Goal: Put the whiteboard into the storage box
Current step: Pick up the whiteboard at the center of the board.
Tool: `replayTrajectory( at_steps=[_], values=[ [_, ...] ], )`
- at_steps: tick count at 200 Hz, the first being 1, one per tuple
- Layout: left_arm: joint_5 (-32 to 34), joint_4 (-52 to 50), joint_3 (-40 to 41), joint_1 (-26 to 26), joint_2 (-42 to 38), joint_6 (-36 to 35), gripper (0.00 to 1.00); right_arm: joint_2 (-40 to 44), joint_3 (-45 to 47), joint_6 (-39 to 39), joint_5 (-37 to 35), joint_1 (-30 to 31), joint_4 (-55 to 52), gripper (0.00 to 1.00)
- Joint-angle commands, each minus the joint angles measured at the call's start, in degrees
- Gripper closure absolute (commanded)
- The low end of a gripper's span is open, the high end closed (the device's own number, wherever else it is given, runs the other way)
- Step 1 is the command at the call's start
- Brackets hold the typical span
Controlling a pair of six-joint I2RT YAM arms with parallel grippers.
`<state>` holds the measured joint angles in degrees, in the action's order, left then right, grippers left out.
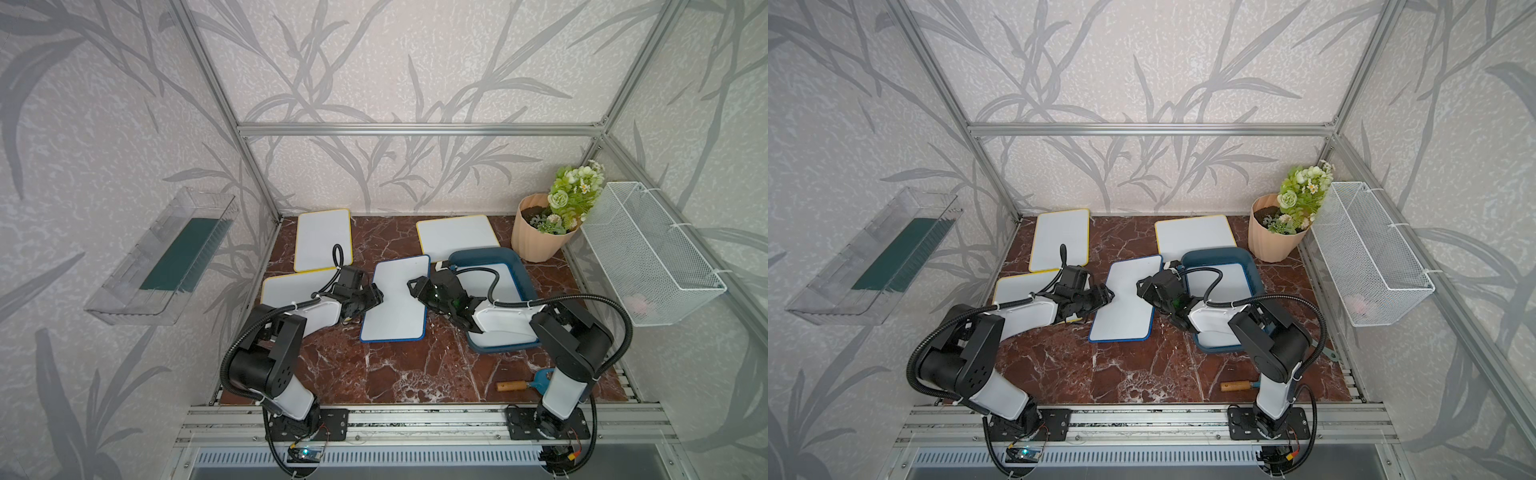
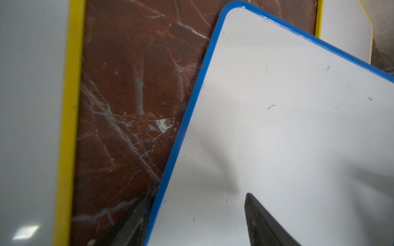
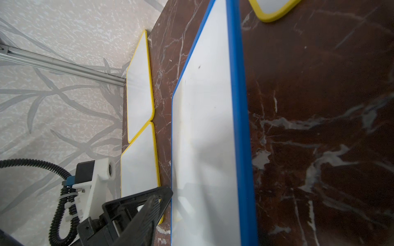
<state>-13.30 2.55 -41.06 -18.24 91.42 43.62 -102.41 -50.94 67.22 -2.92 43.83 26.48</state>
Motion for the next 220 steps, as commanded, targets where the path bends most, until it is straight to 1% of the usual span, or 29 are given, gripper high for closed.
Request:
replayTrajectory(
  at_steps=[1,33,42,56,118,155,178,182,220],
  values=[
    [-2.2,-6.1,2.1,-0.6,-0.4,1.3,0.29,2.9,-2.0,-1.9,-2.5,0.8,1.8,0.5],
    [-2.2,-6.2,2.3,-0.6,-0.8,1.5,0.29,3.6,-1.8,-2.6,-4.6,1.2,2.6,0.6],
    [-2.2,-6.1,2.4,-0.6,-1.0,1.5,0.29,3.7,-1.8,-2.8,-5.0,1.3,2.9,0.61],
    [-2.2,-6.3,2.4,-0.6,-1.1,1.6,0.29,3.8,-1.7,-2.9,-5.6,1.3,3.3,0.67],
    [-2.0,-6.8,2.8,-0.6,-2.6,1.6,0.29,4.2,-1.6,-4.4,-6.2,1.6,4.7,0.85],
    [-1.7,-8.5,2.4,-0.6,-4.6,1.6,0.29,4.3,-2.4,-5.6,-6.7,1.9,3.9,0.91],
    [-1.2,-10.2,1.4,-0.6,-7.2,1.5,0.29,4.3,-3.5,-6.9,-6.7,2.0,3.4,0.91],
    [-1.1,-10.5,1.3,-0.6,-7.7,1.5,0.29,5.8,-3.7,-7.2,-6.7,2.0,3.3,0.91],
    [-0.4,-13.1,-0.2,-0.6,-11.1,0.8,0.29,8.0,-6.5,-11.5,-6.7,2.0,1.2,0.95]
  ],
)
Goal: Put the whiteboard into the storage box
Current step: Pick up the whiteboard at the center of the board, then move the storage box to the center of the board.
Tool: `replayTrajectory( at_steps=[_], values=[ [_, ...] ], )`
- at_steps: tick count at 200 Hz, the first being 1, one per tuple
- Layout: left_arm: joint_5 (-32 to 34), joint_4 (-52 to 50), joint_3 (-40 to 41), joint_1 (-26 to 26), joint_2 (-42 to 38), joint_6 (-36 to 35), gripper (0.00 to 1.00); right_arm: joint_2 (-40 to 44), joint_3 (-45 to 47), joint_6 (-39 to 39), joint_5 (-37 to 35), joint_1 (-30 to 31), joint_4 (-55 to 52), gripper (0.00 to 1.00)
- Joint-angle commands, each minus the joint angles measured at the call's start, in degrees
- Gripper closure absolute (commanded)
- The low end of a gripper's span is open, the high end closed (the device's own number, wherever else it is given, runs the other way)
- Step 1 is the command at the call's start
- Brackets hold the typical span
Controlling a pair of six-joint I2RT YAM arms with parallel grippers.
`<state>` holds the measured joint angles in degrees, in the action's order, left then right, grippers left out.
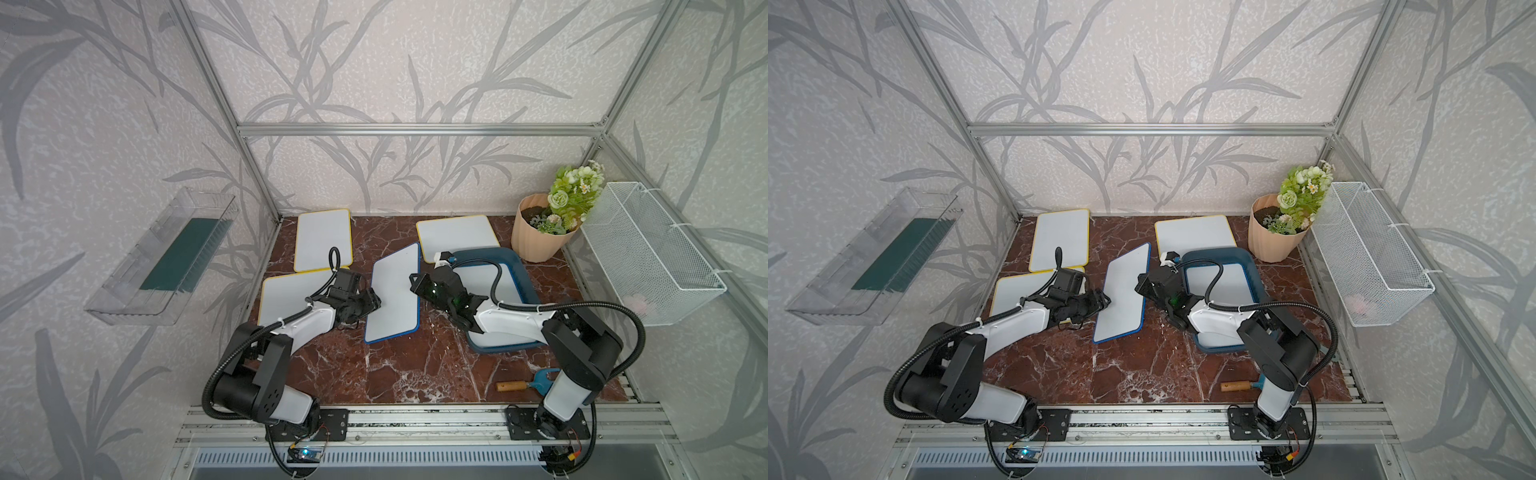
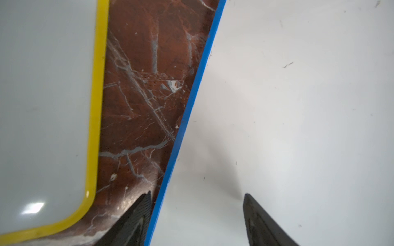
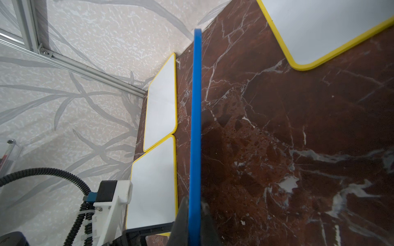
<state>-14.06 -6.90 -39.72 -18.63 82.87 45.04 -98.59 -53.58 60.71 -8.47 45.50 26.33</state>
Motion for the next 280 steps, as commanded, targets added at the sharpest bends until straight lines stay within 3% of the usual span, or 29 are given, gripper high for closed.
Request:
replayTrajectory(
  at_steps=[1,55,101,155,206,280],
  values=[
    [0.4,-3.7,-1.6,-0.2,-2.6,-0.6,0.29,4.3,-3.9,-5.0,-1.2,0.3,1.3,0.95],
    [2.4,-6.5,-3.1,-0.2,-3.6,-2.0,0.31,11.7,-7.1,-11.3,2.9,-2.8,-5.5,0.98],
    [3.6,-7.5,-6.4,-2.3,-3.2,-1.7,0.33,22.9,-9.1,-18.8,8.0,-9.5,-14.7,0.99],
    [10.4,-11.0,-17.0,-13.3,2.9,-0.6,0.36,36.3,-11.7,-31.9,6.6,-17.4,-28.3,1.0],
    [19.3,-16.6,-32.9,-25.1,14.9,1.4,0.44,44.5,-9.4,-36.9,3.9,-24.3,-35.9,1.0],
    [24.8,-21.9,-52.3,-32.8,31.8,3.4,0.5,50.0,-5.8,-41.0,2.8,-33.6,-40.6,1.0]
  ],
)
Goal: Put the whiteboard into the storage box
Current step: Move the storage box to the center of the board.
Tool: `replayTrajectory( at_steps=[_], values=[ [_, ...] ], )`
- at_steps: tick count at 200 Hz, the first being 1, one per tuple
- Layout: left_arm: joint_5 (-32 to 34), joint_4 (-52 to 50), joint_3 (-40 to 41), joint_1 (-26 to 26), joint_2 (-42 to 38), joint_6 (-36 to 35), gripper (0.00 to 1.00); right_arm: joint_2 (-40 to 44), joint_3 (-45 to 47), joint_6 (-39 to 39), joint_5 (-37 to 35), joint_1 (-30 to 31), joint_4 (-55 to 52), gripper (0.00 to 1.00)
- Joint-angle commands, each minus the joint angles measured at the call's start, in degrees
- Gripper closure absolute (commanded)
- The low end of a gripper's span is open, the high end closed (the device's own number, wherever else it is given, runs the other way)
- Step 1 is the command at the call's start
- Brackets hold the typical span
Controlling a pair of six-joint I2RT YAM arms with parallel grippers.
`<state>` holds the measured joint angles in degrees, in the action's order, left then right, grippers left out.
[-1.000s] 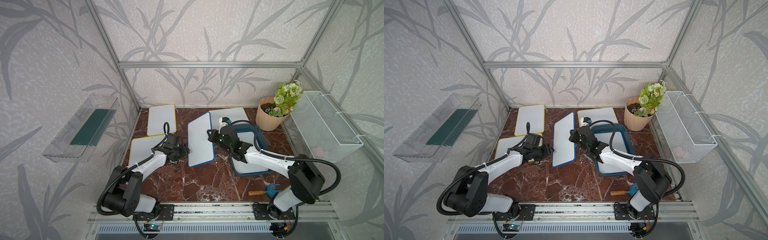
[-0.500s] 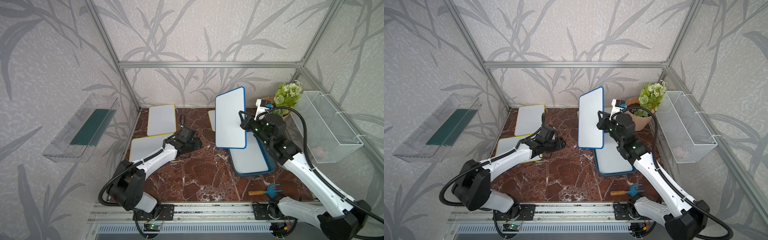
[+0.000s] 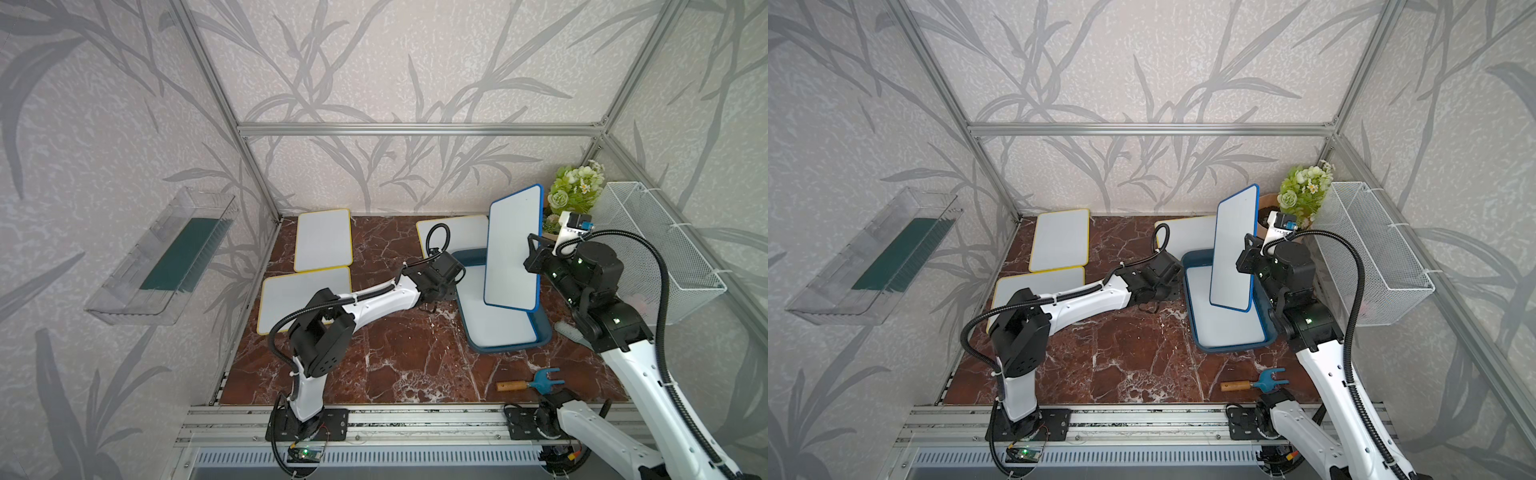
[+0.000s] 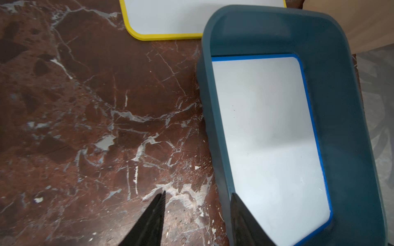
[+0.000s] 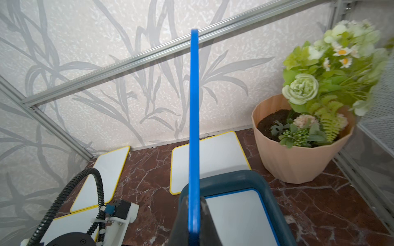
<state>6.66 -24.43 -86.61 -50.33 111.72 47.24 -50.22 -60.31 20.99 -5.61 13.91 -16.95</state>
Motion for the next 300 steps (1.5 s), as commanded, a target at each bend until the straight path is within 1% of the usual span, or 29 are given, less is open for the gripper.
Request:
replayTrajectory(
  at_steps=[1,29,84,120,137,177,203,230,266,300],
  values=[
    [4.1,-4.4,-5.7,-1.1,3.2,1.2,0.5,1.6,1.1,-1.3,0.1,-2.1,2.7,1.0],
    [4.3,-6.5,-10.3,-1.4,8.0,1.4,0.5,1.7,3.4,0.4,3.0,-4.7,3.7,1.0],
    [6.5,-7.4,-14.0,-1.7,13.4,3.7,0.53,2.9,5.4,0.7,3.5,-5.8,4.2,1.0],
    [8.3,-6.7,-15.2,-2.1,15.5,7.1,0.62,3.3,6.2,1.0,4.0,-5.8,4.3,1.0],
    [8.4,-6.6,-15.9,-2.1,16.4,8.1,0.71,3.8,6.9,1.1,3.7,-5.8,4.3,1.0],
    [8.6,-6.7,-15.4,-2.1,16.4,7.8,0.83,4.2,7.5,1.6,4.2,-5.9,4.5,1.0],
    [9.2,-6.3,-13.1,-2.1,14.6,7.2,0.88,3.9,7.3,1.9,5.3,-5.9,4.7,1.0],
    [11.9,-6.6,-9.7,-1.5,11.0,6.5,0.94,3.5,7.1,2.5,6.7,-5.8,4.8,1.0],
    [14.6,-6.6,-2.5,0.2,5.0,6.5,0.94,3.2,7.5,5.0,10.3,-5.8,5.6,1.0],
    [14.0,-3.9,6.4,2.9,-0.4,6.5,0.95,2.0,9.2,10.0,16.3,-5.7,8.0,1.0]
  ],
)
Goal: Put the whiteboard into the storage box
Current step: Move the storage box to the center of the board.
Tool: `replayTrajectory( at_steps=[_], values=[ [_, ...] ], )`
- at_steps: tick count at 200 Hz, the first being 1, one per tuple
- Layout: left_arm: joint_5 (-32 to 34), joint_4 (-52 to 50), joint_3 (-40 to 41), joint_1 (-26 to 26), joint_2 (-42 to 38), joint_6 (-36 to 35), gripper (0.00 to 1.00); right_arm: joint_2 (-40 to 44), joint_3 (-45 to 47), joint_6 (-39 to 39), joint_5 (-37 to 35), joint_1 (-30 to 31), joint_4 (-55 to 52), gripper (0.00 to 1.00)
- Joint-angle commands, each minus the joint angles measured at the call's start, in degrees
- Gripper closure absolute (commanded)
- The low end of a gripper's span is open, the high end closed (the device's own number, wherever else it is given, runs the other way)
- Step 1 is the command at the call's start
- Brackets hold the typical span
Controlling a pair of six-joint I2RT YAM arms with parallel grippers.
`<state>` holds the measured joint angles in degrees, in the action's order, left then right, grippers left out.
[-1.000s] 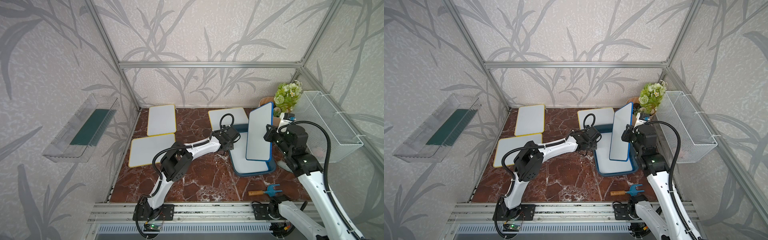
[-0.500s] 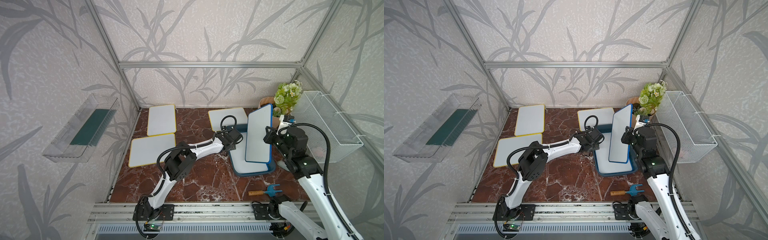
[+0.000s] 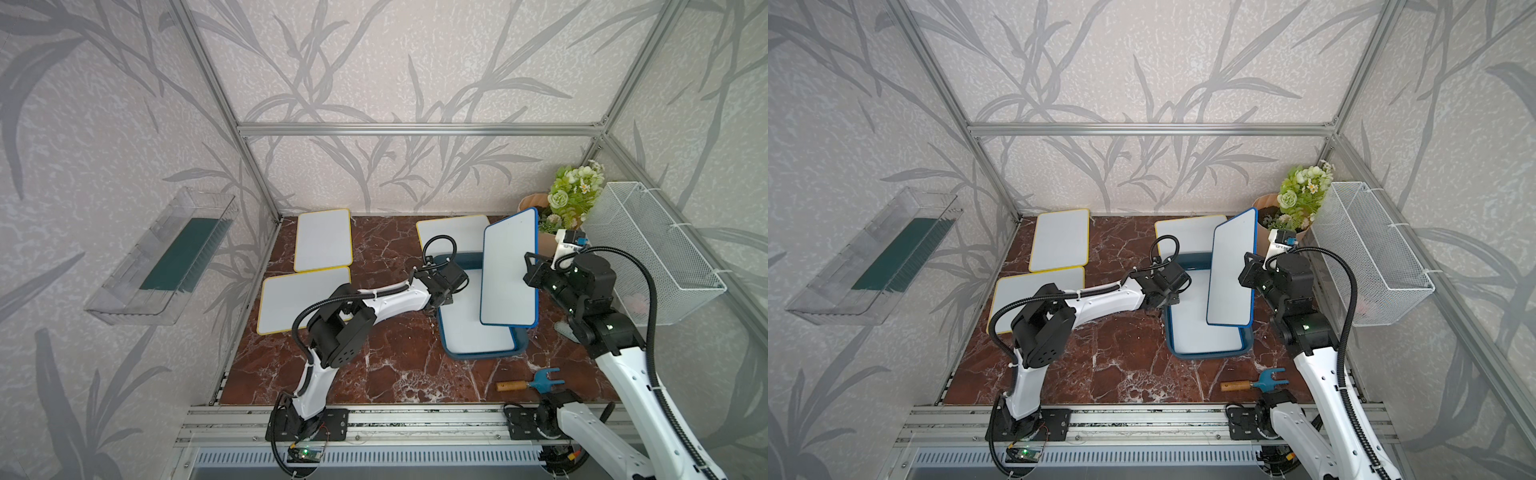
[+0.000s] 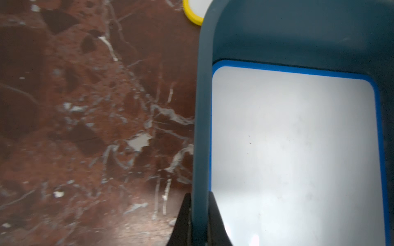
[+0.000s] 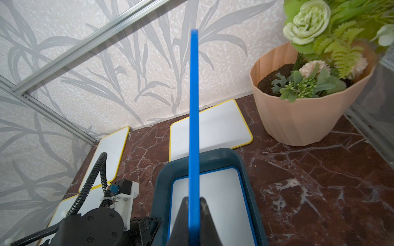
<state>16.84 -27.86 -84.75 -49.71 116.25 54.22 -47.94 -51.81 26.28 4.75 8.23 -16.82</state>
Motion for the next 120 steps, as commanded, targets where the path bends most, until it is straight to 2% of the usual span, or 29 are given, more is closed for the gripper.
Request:
replayTrajectory(
  at_steps=[1,48,61,83,120],
  values=[
    [3.8,-0.3,4.9,2.4,-5.0,-0.6,0.95,-0.3,0.7,4.9,6.1,0.0,8.0,1.0],
    [-1.8,4.2,15.3,8.1,-12.5,-3.8,0.94,-2.5,3.8,8.9,7.1,5.0,12.1,1.0],
    [-2.6,6.8,17.6,8.8,-14.1,-6.9,0.94,-3.7,4.1,9.7,6.9,6.9,13.1,1.0],
    [-3.5,7.7,18.6,9.1,-15.2,-11.4,0.94,-6.0,4.4,11.7,6.2,10.2,14.5,1.0],
    [-8.0,10.8,19.4,9.2,-14.7,-13.5,0.94,-9.0,5.5,14.0,6.1,13.7,16.6,1.0]
  ],
)
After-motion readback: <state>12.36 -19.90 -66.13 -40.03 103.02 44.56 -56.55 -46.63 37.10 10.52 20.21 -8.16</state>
